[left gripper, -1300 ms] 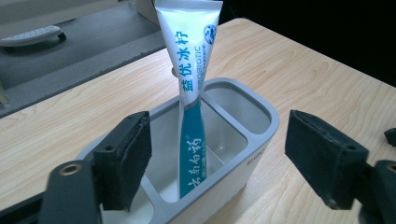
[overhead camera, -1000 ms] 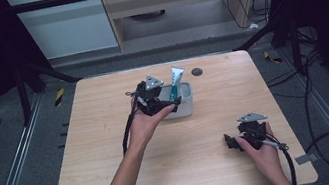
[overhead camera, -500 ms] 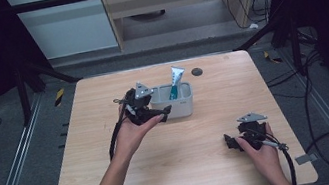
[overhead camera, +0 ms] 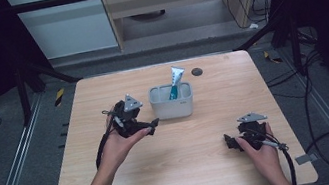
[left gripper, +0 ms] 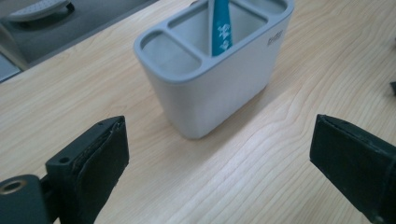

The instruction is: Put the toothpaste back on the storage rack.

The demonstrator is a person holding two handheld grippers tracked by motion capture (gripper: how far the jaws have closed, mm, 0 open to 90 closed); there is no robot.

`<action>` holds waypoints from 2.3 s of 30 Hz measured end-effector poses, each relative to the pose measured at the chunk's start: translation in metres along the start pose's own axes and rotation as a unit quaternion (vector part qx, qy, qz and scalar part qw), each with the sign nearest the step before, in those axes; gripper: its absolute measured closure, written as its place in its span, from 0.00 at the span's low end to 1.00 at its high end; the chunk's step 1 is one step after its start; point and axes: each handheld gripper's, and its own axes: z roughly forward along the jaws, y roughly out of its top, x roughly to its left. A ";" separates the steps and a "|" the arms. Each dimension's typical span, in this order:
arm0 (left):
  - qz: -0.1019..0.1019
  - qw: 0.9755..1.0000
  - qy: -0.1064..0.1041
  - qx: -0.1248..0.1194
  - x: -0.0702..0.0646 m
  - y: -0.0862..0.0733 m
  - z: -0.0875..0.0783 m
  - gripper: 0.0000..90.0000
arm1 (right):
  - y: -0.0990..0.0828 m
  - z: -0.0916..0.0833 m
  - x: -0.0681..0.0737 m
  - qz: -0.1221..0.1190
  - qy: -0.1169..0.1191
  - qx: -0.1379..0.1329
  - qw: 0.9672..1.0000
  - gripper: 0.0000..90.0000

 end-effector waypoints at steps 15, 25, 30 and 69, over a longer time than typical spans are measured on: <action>-0.022 0.999 0.019 0.035 0.024 -0.041 -0.006 0.04 | 0.000 0.000 0.000 0.001 -0.001 0.000 1.000 0.01; -0.047 0.997 0.032 0.061 0.041 -0.077 -0.010 0.04 | 0.000 0.000 0.000 0.002 -0.001 0.000 1.000 0.01; -0.063 0.995 0.037 0.072 0.051 -0.095 -0.012 0.04 | 0.000 0.000 0.000 0.001 -0.001 0.000 1.000 0.01; -0.125 0.988 0.082 0.049 0.096 -0.163 0.001 0.02 | 0.000 0.000 0.000 0.001 -0.001 0.000 1.000 0.01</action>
